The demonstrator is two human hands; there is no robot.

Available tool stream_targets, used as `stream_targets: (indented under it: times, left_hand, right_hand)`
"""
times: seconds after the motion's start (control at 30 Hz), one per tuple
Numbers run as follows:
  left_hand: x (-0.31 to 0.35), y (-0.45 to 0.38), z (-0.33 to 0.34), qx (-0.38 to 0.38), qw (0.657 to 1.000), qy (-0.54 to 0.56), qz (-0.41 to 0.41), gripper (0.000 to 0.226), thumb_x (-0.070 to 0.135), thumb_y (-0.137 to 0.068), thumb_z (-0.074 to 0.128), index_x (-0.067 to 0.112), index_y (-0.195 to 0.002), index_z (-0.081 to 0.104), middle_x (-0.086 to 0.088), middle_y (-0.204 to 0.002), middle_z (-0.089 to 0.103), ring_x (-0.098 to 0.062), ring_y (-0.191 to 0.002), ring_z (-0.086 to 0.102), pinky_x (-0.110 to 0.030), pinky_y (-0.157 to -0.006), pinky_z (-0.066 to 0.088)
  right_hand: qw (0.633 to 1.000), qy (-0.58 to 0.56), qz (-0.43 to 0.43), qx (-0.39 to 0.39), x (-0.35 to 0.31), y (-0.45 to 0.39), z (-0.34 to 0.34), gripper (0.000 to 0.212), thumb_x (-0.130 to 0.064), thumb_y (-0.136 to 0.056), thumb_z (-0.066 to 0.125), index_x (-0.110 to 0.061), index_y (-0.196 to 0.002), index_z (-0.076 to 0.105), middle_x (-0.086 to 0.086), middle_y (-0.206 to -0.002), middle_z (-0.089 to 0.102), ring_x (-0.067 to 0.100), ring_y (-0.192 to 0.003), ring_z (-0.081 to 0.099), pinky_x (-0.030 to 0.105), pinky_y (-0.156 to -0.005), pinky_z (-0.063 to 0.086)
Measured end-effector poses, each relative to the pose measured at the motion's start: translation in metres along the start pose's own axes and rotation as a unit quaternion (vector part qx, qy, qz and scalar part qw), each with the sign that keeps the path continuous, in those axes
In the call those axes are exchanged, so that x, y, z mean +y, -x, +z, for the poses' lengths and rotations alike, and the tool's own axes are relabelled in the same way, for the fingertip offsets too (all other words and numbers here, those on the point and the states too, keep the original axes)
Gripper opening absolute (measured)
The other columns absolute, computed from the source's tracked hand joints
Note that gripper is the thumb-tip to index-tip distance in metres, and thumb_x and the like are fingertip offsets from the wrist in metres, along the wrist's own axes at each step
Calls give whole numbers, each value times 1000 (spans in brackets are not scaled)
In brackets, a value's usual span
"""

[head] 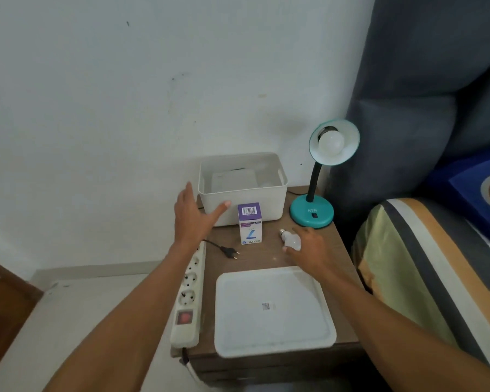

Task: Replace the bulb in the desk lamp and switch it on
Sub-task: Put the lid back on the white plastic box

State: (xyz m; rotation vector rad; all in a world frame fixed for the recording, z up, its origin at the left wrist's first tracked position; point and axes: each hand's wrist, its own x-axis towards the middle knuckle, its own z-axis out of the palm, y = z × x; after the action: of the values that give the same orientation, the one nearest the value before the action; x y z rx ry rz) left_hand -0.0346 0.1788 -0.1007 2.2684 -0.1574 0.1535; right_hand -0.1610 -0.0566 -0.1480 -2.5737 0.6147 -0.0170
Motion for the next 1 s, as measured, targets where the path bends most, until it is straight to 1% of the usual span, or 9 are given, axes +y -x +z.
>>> stream_targets:
  times: [0.1,0.2,0.3,0.43,0.6,0.7,0.8,0.9,1.0]
  left_hand:
    - [4,-46,6,-6,999,30,-27,127,72,-72,78,16,-164,10,-11,-170,18,-29,-156,18,-48,-125,24]
    - [3,-73,15,-59,997,33,-33,130,70,-72,79,17,-165,6,-10,-171,16,-29,-157,17,-48,-126,23]
    - [-1,-80,26,-92,994,50,-27,119,64,-74,82,18,-163,17,-9,-165,32,-29,-150,34,-42,-118,34]
    - [-5,-73,34,-77,992,91,-30,115,55,-76,85,20,-163,18,-11,-162,38,-29,-147,40,-35,-111,36]
    - [-4,-69,31,-78,991,108,-31,116,53,-75,86,19,-163,18,-11,-161,39,-29,-147,40,-36,-111,36]
    - [-2,-67,30,-73,991,115,-12,95,45,-77,87,22,-153,35,-2,-140,57,-26,-134,53,-29,-96,41]
    - [-3,-68,30,-69,990,124,-1,92,41,-78,88,22,-152,37,12,-124,50,-15,-120,53,-27,-93,41]
    - [-8,-72,34,-71,988,134,-18,107,47,-75,89,22,-159,27,11,-137,48,-11,-125,48,-30,-101,43]
    - [-15,-77,39,-68,989,132,-25,115,61,-66,89,30,-158,27,0,-146,54,-21,-131,54,-44,-109,48]
  right_hand:
    - [999,16,31,-13,-6,-27,12,66,-42,-88,70,-19,-145,46,9,-142,52,25,-129,49,38,-107,40]
    - [998,42,54,-10,-6,-44,24,34,-43,-95,57,-20,-119,65,6,-109,67,21,-100,60,37,-93,51]
    - [998,20,65,-1,-4,-47,27,30,-43,-96,53,-19,-100,69,5,-93,70,21,-87,62,40,-83,55]
    - [999,-29,37,10,-8,-40,13,28,-41,-94,60,-20,-109,70,7,-102,68,22,-94,62,38,-86,54]
    - [991,-105,-74,44,-24,-30,-19,59,-26,-81,79,-25,-137,58,1,-133,61,15,-115,55,33,-96,45]
    - [976,-144,-140,88,-45,-34,-47,58,-26,-81,80,-23,-135,60,-2,-132,62,9,-112,55,28,-95,46]
    - [962,-181,-170,111,-72,-52,-69,58,-27,-80,81,-22,-134,59,-2,-128,64,9,-110,57,26,-91,47]
    - [966,-170,-159,108,-99,-87,-72,56,-25,-78,82,-20,-130,61,2,-128,61,16,-113,57,26,-92,44]
    - [979,-135,-137,70,-117,-123,-59,58,-25,-75,85,-21,-129,62,5,-128,57,19,-110,56,27,-89,43]
